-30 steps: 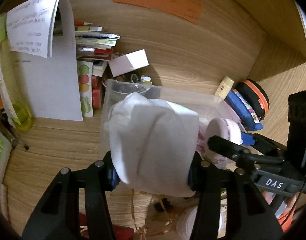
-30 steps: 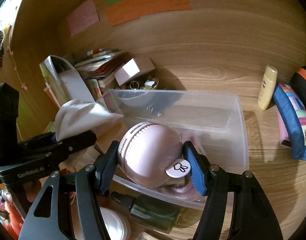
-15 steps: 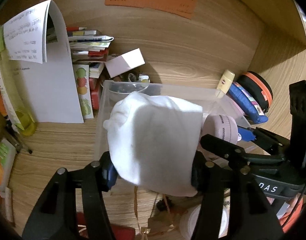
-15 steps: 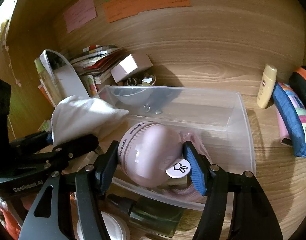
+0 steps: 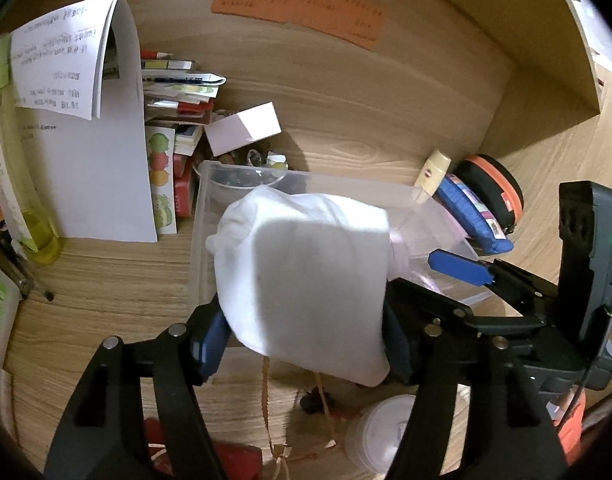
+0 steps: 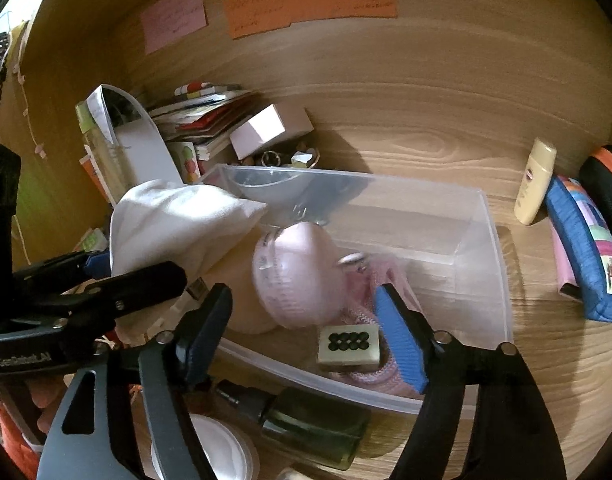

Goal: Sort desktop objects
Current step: 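Lift the pouch with the left gripper while the right gripper carries the compact toward the box, then open both grippers to drop the pouch and compact into the clear box, then move the left gripper to the red velvet pouch while the right gripper approaches the white jar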

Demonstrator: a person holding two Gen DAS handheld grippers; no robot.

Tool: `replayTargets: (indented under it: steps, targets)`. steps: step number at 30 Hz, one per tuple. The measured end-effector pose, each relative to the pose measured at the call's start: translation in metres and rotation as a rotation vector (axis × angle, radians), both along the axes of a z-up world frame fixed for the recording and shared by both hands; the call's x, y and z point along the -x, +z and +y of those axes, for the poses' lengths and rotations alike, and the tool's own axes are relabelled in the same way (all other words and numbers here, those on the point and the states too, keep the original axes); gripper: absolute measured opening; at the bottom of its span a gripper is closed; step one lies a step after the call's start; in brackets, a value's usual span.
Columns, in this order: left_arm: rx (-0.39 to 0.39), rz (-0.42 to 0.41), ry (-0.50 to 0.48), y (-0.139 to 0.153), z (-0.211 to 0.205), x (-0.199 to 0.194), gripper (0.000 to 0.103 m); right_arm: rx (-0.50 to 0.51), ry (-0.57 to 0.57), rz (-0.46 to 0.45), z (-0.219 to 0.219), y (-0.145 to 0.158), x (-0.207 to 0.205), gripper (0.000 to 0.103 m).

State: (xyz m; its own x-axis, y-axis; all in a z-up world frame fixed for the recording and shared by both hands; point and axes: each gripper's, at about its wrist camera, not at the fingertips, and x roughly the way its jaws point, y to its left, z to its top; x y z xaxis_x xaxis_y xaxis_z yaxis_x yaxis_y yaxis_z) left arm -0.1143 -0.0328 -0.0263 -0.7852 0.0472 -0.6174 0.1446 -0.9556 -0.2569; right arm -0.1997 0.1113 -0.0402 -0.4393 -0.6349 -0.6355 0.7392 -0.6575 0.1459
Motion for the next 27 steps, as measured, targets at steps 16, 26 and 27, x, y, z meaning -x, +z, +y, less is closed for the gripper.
replayTargets:
  steps: [16, 26, 27]
  targets:
    - [0.053, 0.04, 0.048, 0.028, 0.007, -0.048, 0.081, 0.006, -0.026, 0.065, 0.032, 0.021, -0.039, 0.085]
    - [0.111, 0.009, 0.129, 0.02, -0.011, -0.089, 0.093, 0.002, -0.042, 0.085, 0.056, 0.027, -0.071, 0.087]
    - [0.119, -0.005, 0.134, 0.017, -0.012, -0.092, 0.093, -0.001, -0.04, 0.085, 0.056, 0.026, -0.073, 0.087]
